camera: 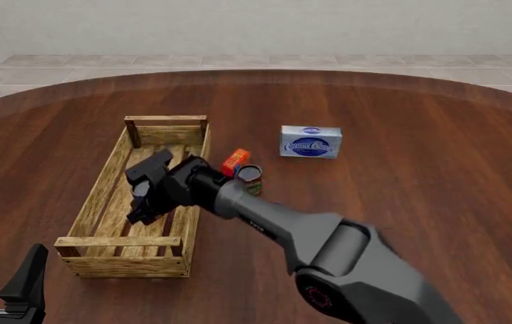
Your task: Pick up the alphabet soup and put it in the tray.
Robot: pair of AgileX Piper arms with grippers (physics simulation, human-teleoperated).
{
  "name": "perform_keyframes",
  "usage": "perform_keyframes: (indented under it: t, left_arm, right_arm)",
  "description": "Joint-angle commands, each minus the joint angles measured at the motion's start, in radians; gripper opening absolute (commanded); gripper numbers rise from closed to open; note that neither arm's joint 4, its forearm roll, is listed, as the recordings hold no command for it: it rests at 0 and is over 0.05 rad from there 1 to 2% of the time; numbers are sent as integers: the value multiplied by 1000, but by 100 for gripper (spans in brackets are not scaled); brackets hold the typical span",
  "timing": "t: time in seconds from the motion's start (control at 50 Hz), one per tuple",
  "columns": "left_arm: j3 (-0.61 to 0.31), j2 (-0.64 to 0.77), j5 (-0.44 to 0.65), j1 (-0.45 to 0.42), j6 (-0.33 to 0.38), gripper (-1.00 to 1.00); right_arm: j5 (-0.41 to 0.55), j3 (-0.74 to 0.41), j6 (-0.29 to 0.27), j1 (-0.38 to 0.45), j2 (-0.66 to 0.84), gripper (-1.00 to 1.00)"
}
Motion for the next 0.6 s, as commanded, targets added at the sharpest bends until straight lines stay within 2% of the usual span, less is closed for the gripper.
perform_keyframes:
  t: [0.02, 0.54, 0.56, 0.6]
  left_arm:
    - [0, 0, 0, 0, 0, 100]
    - [0, 0, 0, 0, 0, 100]
    - [0, 0, 0, 0, 0, 100]
    - [0, 0, 0, 0, 0, 100]
  right_arm:
    - [18, -41, 24, 2, 27, -100]
    - [34, -60, 28, 4, 58, -100]
    - [35, -63, 28, 3, 59, 100]
    - [33, -58, 29, 5, 56, 100]
